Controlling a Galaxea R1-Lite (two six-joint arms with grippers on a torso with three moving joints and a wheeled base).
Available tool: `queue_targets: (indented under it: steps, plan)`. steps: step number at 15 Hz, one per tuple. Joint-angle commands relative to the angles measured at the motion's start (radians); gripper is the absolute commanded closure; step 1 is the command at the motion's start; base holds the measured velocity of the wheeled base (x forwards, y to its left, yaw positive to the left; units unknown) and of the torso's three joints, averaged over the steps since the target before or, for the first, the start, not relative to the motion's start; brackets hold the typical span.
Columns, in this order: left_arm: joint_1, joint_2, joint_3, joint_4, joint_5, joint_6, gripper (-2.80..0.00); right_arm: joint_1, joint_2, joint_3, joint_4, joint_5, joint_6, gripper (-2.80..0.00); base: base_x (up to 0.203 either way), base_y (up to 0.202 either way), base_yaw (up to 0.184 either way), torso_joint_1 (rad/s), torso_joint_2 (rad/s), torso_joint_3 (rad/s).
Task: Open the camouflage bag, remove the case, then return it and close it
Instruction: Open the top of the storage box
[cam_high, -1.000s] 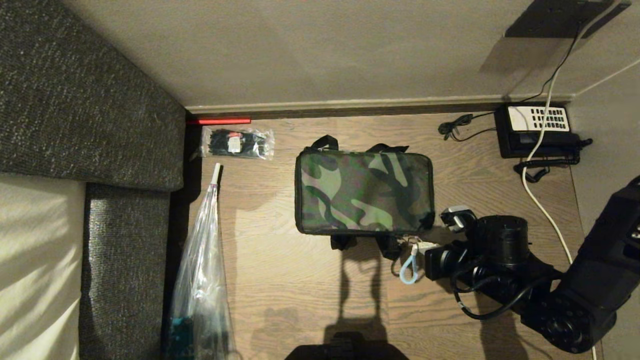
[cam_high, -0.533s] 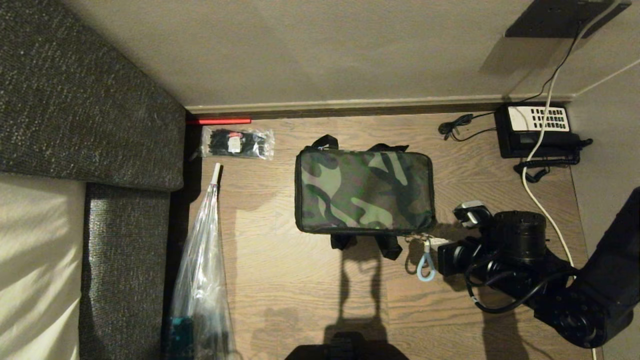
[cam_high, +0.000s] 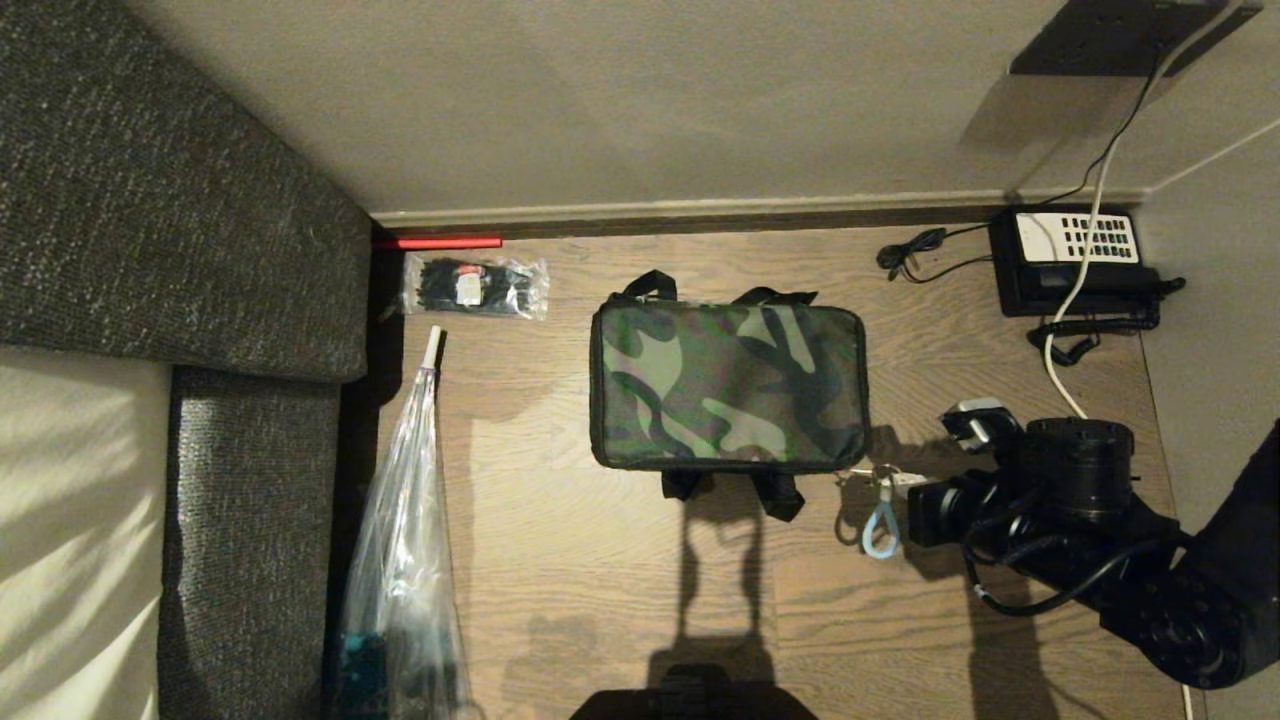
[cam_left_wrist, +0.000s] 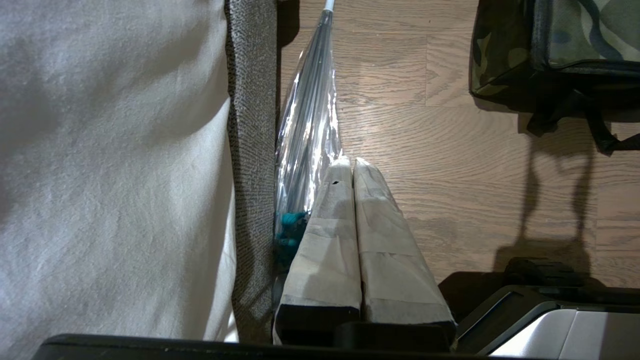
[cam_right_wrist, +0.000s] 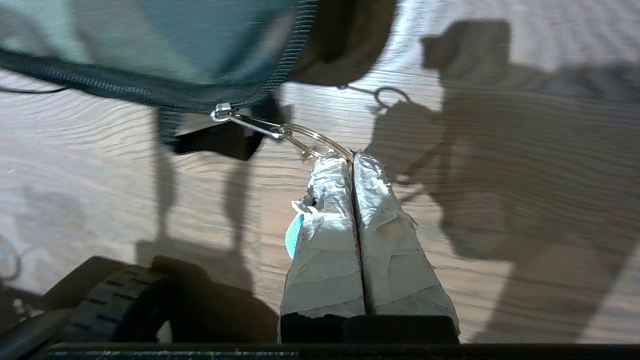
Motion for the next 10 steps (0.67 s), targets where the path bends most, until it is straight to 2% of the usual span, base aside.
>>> queue_targets:
  steps: [1,10]
  plan:
    - [0.0,0.0,0.0,0.0,0.0,0.0,0.0,-0.039,-0.009,0.0,0.0,0.004,-0.013,0.0,0.0,0.0,0.0,0.0,0.0,0.0]
    - [0.0,0.0,0.0,0.0,0.0,0.0,0.0,-0.071,-0.032,-0.096,0.028,0.015,-0.018,0.0,0.0,0.0,0.0,0.0,0.0,0.0]
